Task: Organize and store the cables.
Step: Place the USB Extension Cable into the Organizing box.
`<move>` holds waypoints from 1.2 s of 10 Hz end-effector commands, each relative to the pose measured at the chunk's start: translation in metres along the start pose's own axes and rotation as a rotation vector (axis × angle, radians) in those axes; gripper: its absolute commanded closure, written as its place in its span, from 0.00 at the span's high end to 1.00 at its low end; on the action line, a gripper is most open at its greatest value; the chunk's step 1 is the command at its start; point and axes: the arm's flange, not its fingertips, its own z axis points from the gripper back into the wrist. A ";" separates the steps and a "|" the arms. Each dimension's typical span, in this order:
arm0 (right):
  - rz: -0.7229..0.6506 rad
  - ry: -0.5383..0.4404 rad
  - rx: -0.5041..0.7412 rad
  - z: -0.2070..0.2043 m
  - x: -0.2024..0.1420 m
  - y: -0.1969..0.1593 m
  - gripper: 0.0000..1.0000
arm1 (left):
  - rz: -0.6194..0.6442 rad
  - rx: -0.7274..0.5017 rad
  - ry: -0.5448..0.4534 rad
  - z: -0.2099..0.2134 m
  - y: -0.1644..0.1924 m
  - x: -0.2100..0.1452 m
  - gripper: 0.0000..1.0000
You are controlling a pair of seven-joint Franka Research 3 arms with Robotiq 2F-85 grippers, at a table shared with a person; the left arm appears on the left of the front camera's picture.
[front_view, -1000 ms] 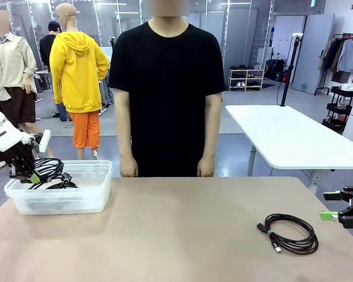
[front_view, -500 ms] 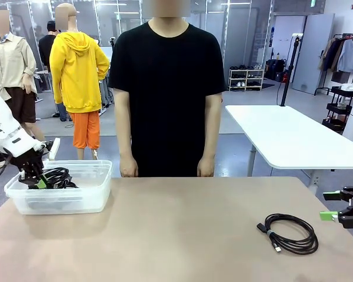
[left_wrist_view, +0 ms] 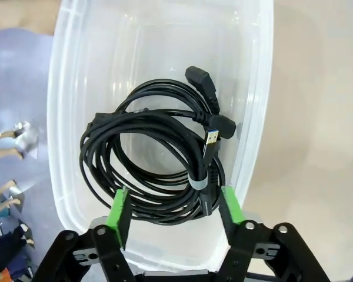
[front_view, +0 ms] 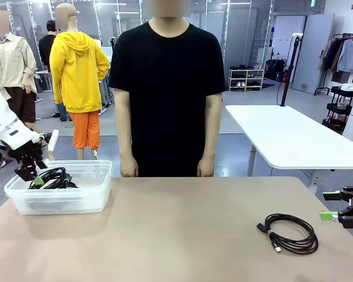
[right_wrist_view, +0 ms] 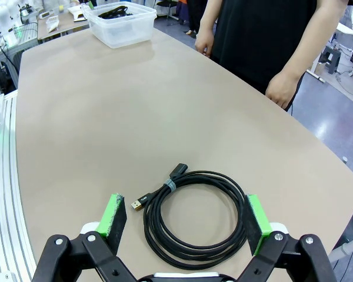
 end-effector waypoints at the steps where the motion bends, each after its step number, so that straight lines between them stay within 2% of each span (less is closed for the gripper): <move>1: -0.024 -0.002 -0.012 -0.001 0.002 0.000 1.00 | 0.053 0.016 0.025 0.009 -0.009 0.006 0.97; 2: -0.024 -0.002 -0.012 -0.001 0.002 0.000 1.00 | 0.082 0.032 0.044 0.015 -0.014 0.011 0.93; 3: -0.024 -0.002 -0.012 -0.001 0.002 0.000 1.00 | 0.020 0.008 0.002 0.005 -0.001 0.002 0.93; 12: -0.024 -0.002 -0.012 -0.001 0.002 0.000 1.00 | 0.034 0.006 0.015 0.006 -0.004 0.006 0.93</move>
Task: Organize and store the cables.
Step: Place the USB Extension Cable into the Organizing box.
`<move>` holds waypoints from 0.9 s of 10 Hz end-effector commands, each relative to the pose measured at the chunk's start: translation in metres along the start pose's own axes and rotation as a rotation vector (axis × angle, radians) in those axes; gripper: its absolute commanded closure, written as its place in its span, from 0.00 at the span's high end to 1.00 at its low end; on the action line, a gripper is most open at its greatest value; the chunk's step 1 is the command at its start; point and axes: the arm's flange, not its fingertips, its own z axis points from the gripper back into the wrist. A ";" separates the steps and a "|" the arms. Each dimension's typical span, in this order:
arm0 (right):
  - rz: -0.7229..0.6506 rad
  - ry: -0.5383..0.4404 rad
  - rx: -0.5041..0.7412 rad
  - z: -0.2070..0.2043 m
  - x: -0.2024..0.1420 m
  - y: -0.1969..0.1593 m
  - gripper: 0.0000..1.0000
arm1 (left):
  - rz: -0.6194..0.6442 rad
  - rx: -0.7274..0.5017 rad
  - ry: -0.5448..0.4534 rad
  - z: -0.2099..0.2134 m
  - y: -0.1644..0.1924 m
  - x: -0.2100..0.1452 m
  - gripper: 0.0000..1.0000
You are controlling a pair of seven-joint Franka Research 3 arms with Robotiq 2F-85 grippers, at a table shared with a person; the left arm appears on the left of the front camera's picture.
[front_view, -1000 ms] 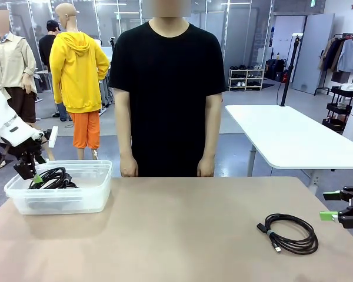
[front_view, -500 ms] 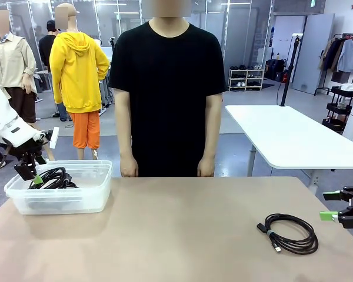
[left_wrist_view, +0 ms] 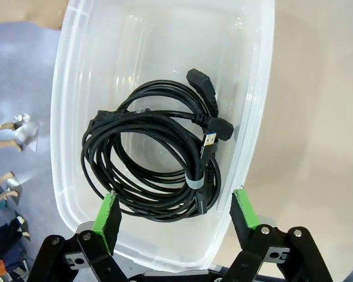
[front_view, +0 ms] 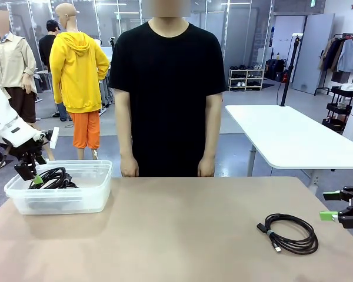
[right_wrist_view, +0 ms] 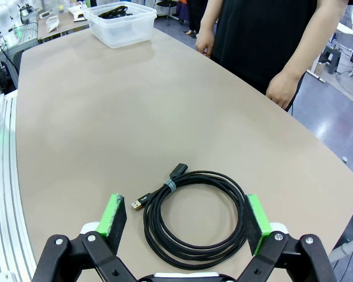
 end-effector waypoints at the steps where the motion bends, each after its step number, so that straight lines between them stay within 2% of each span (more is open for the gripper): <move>1: -0.024 -0.002 -0.012 -0.001 0.002 0.000 1.00 | 0.103 0.013 -0.031 0.025 0.001 -0.003 0.94; 3: -0.024 -0.002 -0.012 -0.001 0.002 0.000 1.00 | 0.226 -0.021 -0.169 0.082 -0.014 -0.022 0.94; 4: -0.024 -0.002 -0.012 -0.001 0.002 0.000 1.00 | 0.245 -0.020 -0.231 0.105 -0.033 -0.037 0.94; 5: -0.024 -0.002 -0.012 -0.001 0.002 0.000 1.00 | 0.140 -0.036 -0.313 0.122 -0.055 -0.057 0.94; 7: -0.024 -0.002 -0.012 -0.001 0.002 0.000 1.00 | 0.149 0.058 -0.458 0.135 -0.083 -0.105 0.94; 9: -0.024 -0.002 -0.012 -0.001 0.002 0.000 1.00 | 0.053 0.066 -0.609 0.140 -0.114 -0.156 0.96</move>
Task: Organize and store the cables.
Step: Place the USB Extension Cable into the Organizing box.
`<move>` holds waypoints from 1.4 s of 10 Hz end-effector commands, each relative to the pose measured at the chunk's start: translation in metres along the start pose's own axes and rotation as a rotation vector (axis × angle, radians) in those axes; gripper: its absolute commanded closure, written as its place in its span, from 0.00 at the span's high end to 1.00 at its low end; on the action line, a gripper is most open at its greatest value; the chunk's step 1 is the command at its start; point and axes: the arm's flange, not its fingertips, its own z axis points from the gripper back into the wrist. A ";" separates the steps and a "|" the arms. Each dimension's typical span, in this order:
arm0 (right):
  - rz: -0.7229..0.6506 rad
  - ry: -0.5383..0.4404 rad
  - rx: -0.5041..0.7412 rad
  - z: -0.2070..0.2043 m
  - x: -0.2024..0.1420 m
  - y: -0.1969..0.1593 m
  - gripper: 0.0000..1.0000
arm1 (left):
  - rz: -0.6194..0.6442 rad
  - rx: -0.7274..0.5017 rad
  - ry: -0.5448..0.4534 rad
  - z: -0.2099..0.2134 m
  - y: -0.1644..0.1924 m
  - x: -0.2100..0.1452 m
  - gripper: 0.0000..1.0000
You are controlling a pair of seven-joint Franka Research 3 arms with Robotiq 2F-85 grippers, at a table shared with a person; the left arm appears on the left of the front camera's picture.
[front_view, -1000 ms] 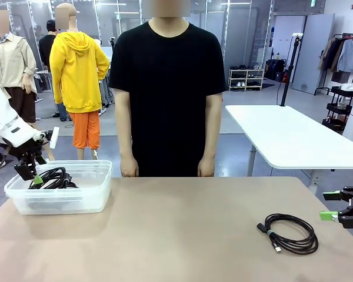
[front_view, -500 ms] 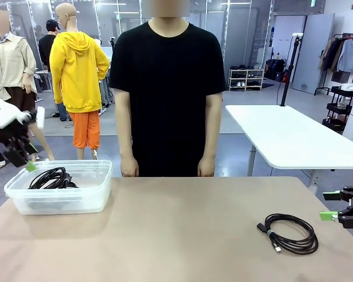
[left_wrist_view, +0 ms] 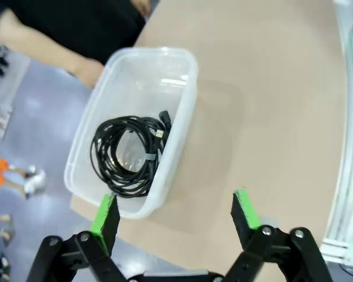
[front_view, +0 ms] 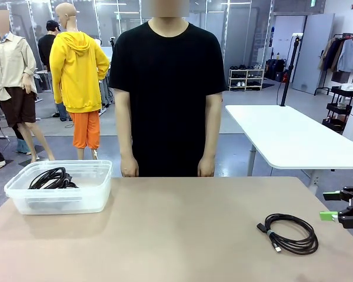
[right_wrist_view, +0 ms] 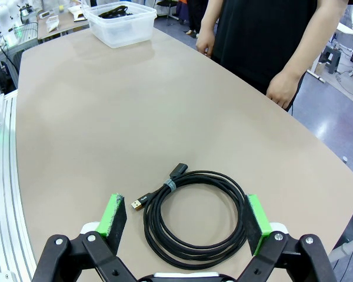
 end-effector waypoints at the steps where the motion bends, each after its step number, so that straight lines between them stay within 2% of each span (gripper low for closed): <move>1: -0.024 -0.003 -0.012 -0.001 0.002 0.000 1.00 | -0.067 -0.030 -0.156 0.010 -0.012 -0.038 1.00; 3: -0.024 -0.003 -0.012 -0.001 0.002 0.000 1.00 | -0.042 -0.175 -0.169 0.012 -0.021 -0.074 1.00; 4: -0.024 -0.003 -0.012 -0.001 0.002 0.000 1.00 | -0.042 -0.209 -0.211 0.011 -0.021 -0.089 1.00; 6: -0.024 -0.003 -0.012 -0.001 0.002 0.000 1.00 | -0.037 -0.234 -0.278 0.010 -0.017 -0.101 1.00; 7: -0.024 -0.003 -0.012 -0.001 0.002 0.000 1.00 | 0.035 -0.217 -0.268 0.011 -0.014 -0.107 1.00; 8: -0.024 -0.003 -0.012 -0.001 0.002 0.000 1.00 | -0.032 -0.219 -0.244 0.003 -0.035 -0.096 1.00; 14: -0.024 -0.003 -0.012 -0.001 0.002 0.000 1.00 | -0.032 -0.219 -0.244 0.003 -0.035 -0.096 1.00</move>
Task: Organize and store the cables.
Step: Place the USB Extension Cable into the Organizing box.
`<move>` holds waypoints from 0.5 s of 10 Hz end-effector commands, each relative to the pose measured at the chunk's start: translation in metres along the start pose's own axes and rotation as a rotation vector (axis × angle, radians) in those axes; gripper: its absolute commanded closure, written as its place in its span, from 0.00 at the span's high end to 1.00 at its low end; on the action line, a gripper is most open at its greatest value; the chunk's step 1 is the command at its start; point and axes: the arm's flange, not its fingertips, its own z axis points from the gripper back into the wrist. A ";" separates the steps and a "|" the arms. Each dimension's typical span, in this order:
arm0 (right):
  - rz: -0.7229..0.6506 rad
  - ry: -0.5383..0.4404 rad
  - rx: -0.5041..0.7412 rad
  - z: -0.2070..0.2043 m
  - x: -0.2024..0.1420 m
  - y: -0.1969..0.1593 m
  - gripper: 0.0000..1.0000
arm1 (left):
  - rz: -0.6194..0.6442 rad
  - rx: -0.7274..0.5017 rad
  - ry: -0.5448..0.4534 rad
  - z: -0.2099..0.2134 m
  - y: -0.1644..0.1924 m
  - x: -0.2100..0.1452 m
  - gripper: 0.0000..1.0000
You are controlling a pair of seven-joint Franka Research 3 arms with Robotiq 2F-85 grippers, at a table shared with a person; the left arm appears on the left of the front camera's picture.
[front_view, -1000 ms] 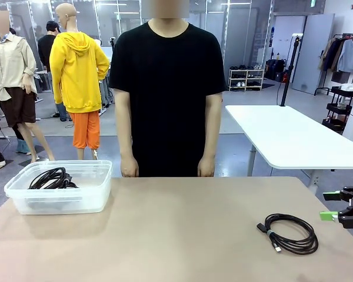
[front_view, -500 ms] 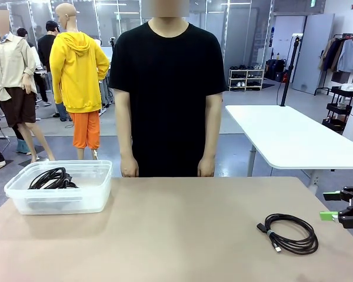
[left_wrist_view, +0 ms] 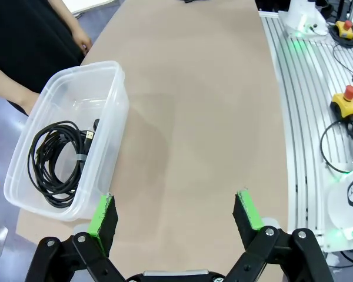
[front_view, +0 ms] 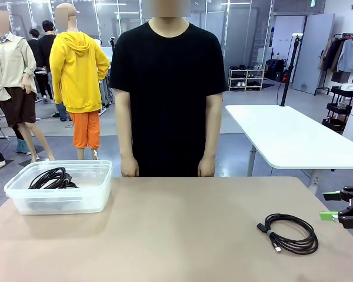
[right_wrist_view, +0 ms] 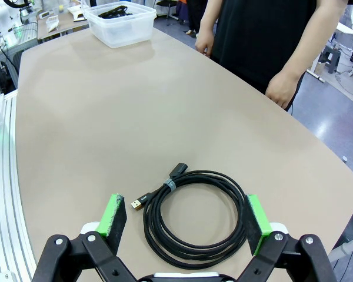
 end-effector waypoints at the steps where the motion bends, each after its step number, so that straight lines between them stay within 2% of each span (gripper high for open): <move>1: -0.023 -0.003 -0.011 -0.001 0.002 0.001 1.00 | -0.022 0.011 -0.024 -0.002 -0.005 0.001 1.00; 2: 0.000 0.000 0.000 0.000 0.000 0.000 1.00 | -0.022 0.011 -0.024 -0.002 -0.005 0.001 1.00; 3: -0.080 0.097 0.013 -0.002 0.027 0.012 1.00 | -0.022 0.011 -0.024 -0.002 -0.005 0.001 1.00; 4: -0.114 0.245 0.031 -0.011 0.055 0.017 1.00 | -0.022 0.011 -0.024 -0.002 -0.005 0.001 1.00; 5: -0.147 0.337 0.064 -0.023 0.085 0.020 1.00 | -0.022 0.011 -0.024 -0.002 -0.005 0.001 1.00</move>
